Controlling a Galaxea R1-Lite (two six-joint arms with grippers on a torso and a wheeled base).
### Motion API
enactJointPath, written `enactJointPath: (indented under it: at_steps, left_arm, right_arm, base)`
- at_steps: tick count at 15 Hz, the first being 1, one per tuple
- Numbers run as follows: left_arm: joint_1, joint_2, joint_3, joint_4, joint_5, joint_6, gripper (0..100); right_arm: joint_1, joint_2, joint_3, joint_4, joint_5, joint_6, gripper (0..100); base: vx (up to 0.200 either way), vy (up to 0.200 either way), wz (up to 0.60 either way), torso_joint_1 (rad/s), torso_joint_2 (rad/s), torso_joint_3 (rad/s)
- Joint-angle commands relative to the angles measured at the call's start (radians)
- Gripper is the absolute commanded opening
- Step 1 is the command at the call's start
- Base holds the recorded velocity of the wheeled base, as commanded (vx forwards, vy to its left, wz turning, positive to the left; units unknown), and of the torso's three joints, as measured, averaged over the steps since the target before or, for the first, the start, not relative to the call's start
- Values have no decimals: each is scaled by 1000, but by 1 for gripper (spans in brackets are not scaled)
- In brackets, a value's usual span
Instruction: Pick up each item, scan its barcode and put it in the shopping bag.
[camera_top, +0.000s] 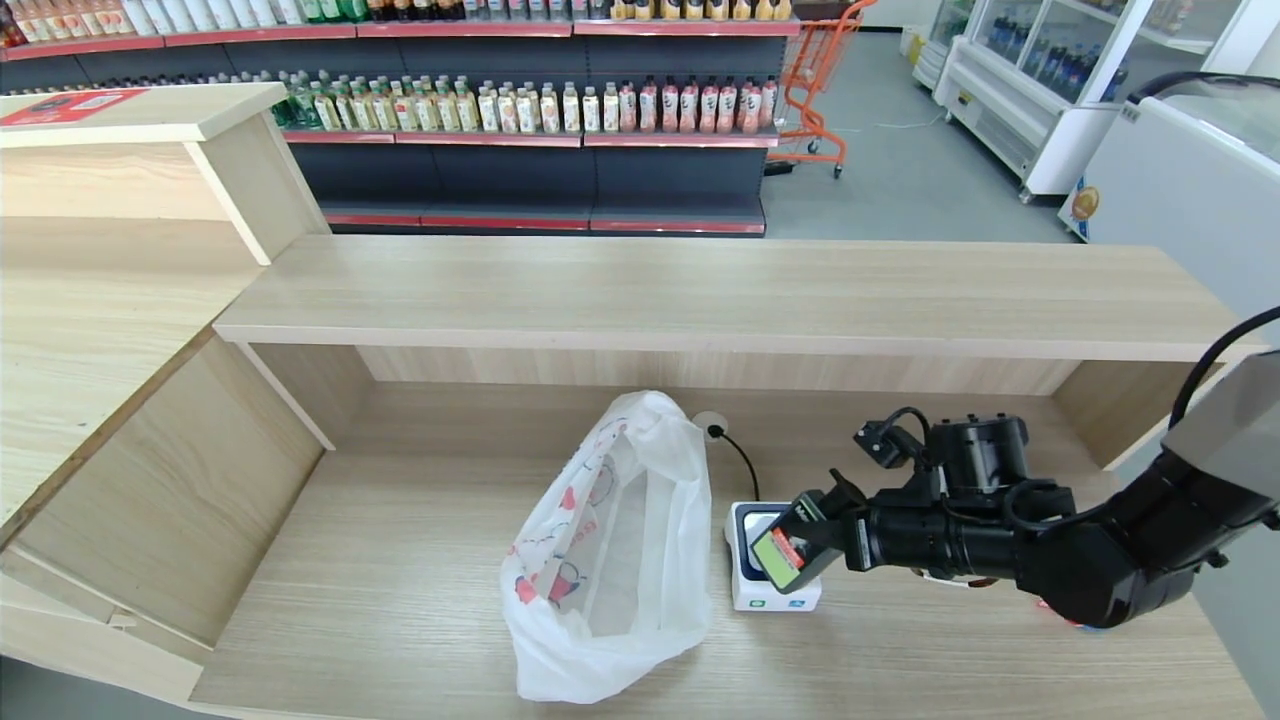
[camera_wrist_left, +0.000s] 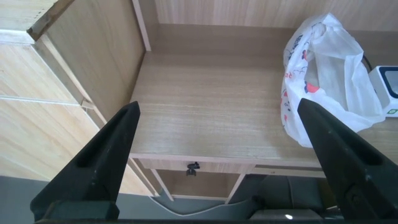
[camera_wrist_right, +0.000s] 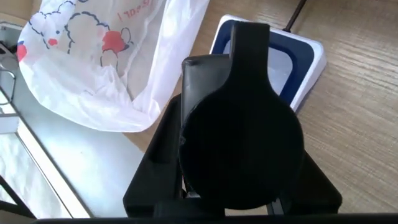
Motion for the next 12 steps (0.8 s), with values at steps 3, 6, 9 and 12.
enactJointPath:
  at_steps: [3,6,9,12]
  left_arm:
    - [0,0,0,0,0,0,100]
    - [0,0,0,0,0,0,100]
    - [0,0,0,0,0,0,100]
    - [0,0,0,0,0,0,100]
  right_arm:
    - [20,40,-48,0,-4,2,0]
    - [26,61,-68,0,-4,2,0]
    - [26,87,-84,0,-38,2,0]
    - [26,87,-101,0,-38,16,0]
  base:
    - [0,0,0,0,0,0]
    - [0,0,0,0,0,0]
    - [0,0,0,0,0,0]
    - [0,0,0,0,0,0]
